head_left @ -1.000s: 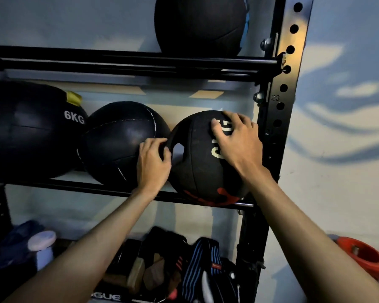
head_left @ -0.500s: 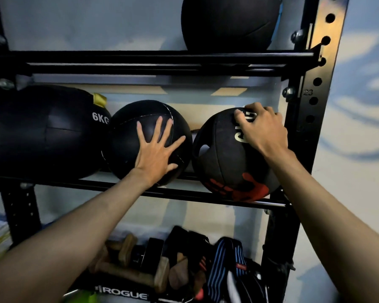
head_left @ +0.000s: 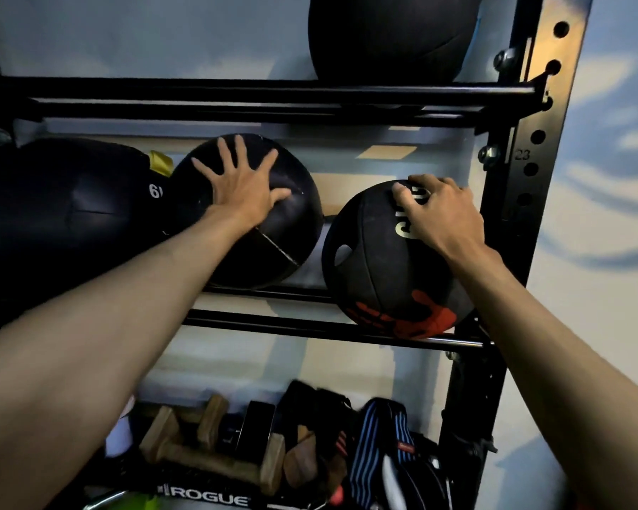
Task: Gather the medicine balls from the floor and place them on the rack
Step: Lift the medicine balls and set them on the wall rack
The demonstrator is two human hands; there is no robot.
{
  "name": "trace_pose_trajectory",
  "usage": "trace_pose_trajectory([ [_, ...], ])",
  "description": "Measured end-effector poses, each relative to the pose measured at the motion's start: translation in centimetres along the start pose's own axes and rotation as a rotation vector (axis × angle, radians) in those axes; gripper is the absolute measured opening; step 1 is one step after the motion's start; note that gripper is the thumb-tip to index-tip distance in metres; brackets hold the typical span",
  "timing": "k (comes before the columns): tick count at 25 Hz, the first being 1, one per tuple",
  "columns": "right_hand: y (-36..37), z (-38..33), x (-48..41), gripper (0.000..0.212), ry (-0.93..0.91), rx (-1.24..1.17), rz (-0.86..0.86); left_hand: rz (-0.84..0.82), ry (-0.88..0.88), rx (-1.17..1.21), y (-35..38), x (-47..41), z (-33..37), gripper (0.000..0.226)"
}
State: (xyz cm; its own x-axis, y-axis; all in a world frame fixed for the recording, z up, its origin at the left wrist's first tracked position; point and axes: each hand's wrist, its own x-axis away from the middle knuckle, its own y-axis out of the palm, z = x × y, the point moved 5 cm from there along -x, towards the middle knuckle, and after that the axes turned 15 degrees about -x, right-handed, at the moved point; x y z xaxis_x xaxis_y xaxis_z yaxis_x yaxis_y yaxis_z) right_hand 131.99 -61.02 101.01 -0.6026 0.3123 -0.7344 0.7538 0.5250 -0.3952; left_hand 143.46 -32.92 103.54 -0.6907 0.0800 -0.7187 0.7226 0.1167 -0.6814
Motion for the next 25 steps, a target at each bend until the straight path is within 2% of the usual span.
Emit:
trace_pose_trajectory([
  [2, 0.1, -0.2, 0.0, 0.06, 0.01, 0.0, -0.008, 0.038, -0.018, -0.024, -0.3, 0.1, 1.0, 0.071],
  [7, 0.3, -0.4, 0.0, 0.063, 0.012, 0.041, -0.043, 0.256, 0.331, -0.311, 5.2, 9.2, 4.6, 0.061],
  [9, 0.3, -0.3, -0.1, 0.064, 0.0, 0.067, -0.044, 0.311, 0.345, -0.31, 5.5, 9.6, 3.9, 0.067],
  [11, 0.4, -0.2, 0.0, 0.064, -0.009, 0.087, -0.044, 0.273, 0.328, -0.321, 5.1, 8.8, 3.6, 0.071],
  [13, 0.5, -0.1, -0.3, 0.062, 0.0, 0.089, -0.024, 0.226, 0.257, -0.285, 4.6, 8.0, 4.6, 0.066],
  [14, 0.7, -0.1, -0.6, 0.06, 0.009, 0.09, -0.01, 0.24, 0.202, -0.195, 3.9, 7.8, 5.2, 0.06],
  [16, 1.6, -0.2, -1.2, 0.056, 0.011, 0.103, -0.017, 0.338, 0.15, 0.181, 2.1, 7.9, 6.6, 0.051],
  [17, 2.0, -0.4, -1.4, 0.054, 0.009, 0.109, -0.035, 0.358, 0.212, 0.438, 1.4, 8.2, 7.5, 0.052],
  [19, 2.5, -0.3, -2.0, 0.052, 0.014, 0.122, -0.037, 0.206, 0.383, 0.874, 1.0, 9.5, 10.3, 0.066],
  [21, 2.3, -0.1, -1.7, 0.052, -0.019, 0.079, -0.036, 0.026, 0.373, 1.041, 2.4, 11.4, 12.5, 0.08],
  [23, 1.9, 0.8, 0.4, 0.053, -0.078, -0.047, -0.037, 0.086, 0.277, 1.074, 3.5, 12.2, 12.6, 0.082],
  [25, 1.3, 3.2, 4.0, 0.057, -0.073, -0.115, 0.034, 0.135, 0.295, 1.114, 4.0, 12.3, 12.5, 0.079],
])
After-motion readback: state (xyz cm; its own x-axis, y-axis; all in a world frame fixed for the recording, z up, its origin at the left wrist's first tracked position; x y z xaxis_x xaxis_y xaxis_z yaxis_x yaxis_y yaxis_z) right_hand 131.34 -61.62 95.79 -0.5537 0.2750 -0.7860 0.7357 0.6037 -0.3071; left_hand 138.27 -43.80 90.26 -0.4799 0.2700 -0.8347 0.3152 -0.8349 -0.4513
